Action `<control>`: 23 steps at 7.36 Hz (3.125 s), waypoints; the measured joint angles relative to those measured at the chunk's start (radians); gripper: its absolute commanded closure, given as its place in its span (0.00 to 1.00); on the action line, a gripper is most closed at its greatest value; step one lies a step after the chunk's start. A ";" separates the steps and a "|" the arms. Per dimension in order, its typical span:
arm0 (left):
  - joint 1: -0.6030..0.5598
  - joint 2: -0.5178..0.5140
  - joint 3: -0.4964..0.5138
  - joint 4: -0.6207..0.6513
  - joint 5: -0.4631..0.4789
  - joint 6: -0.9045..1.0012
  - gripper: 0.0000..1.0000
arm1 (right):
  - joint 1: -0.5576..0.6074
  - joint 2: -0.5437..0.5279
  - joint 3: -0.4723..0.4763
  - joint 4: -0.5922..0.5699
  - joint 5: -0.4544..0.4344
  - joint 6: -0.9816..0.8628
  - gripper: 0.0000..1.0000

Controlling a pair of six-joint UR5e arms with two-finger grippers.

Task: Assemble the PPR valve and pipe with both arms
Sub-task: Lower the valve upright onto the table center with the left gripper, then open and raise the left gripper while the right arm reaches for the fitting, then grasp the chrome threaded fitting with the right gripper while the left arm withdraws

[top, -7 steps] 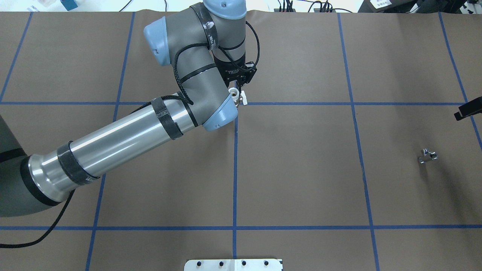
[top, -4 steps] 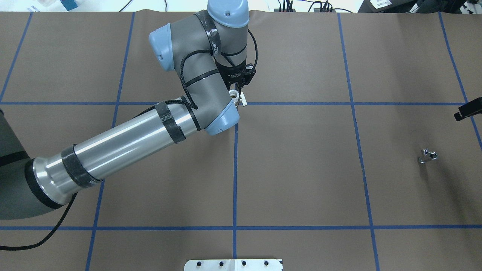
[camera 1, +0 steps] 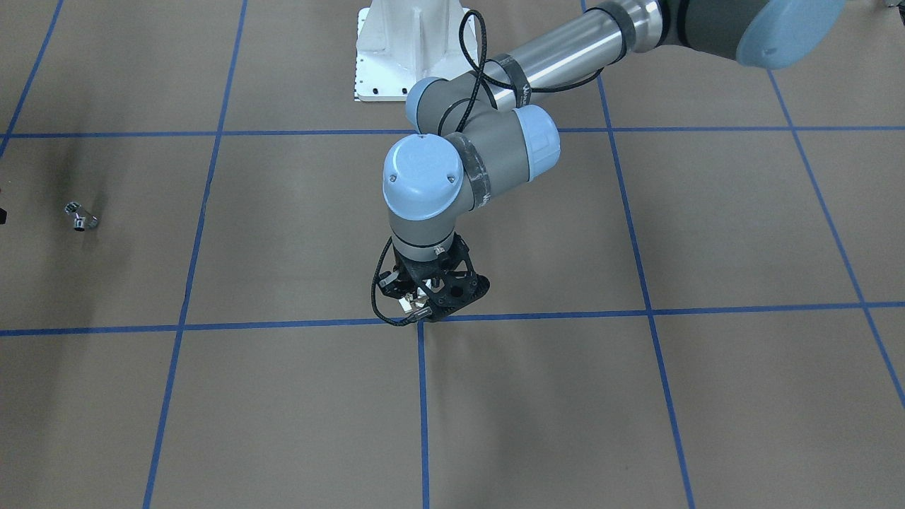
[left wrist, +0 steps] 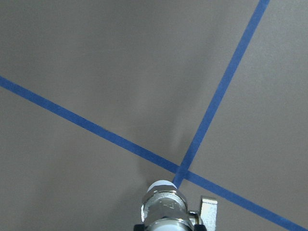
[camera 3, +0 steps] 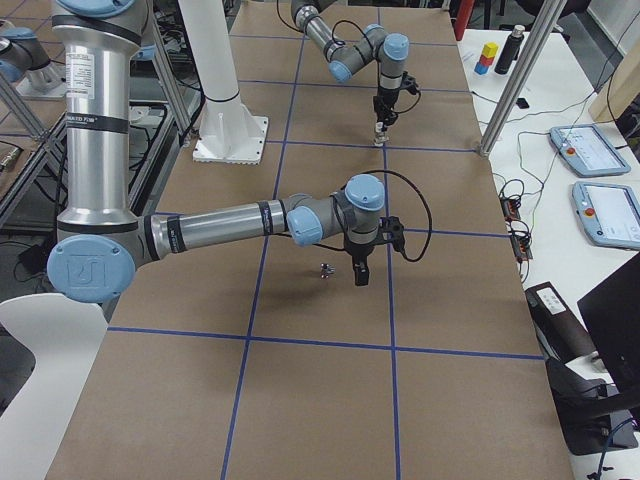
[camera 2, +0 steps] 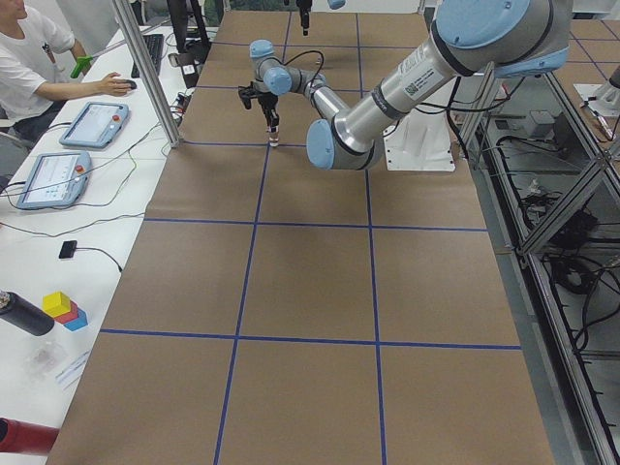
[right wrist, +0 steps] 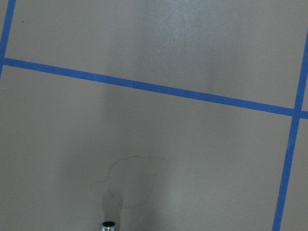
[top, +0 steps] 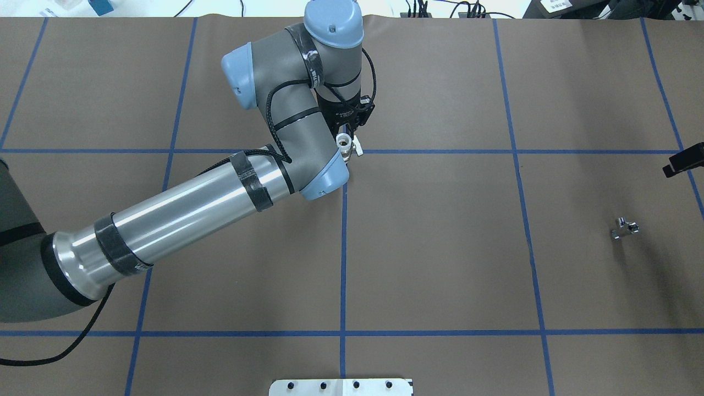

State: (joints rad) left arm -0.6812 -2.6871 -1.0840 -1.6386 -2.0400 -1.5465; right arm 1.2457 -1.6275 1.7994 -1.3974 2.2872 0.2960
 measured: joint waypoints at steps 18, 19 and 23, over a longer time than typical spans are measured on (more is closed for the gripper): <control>-0.104 0.349 -0.514 0.012 -0.110 0.137 0.26 | -0.049 -0.034 0.003 0.128 0.028 0.150 0.00; -0.139 0.412 -0.576 0.013 -0.136 0.173 0.26 | -0.090 -0.069 0.002 0.226 0.030 0.226 0.00; -0.215 0.518 -0.646 0.017 -0.192 0.280 0.27 | -0.234 -0.141 0.000 0.365 -0.022 0.396 0.02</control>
State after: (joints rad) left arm -0.8962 -2.1693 -1.7301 -1.6215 -2.2324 -1.2663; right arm 1.0117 -1.7688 1.7996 -1.0325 2.2650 0.6923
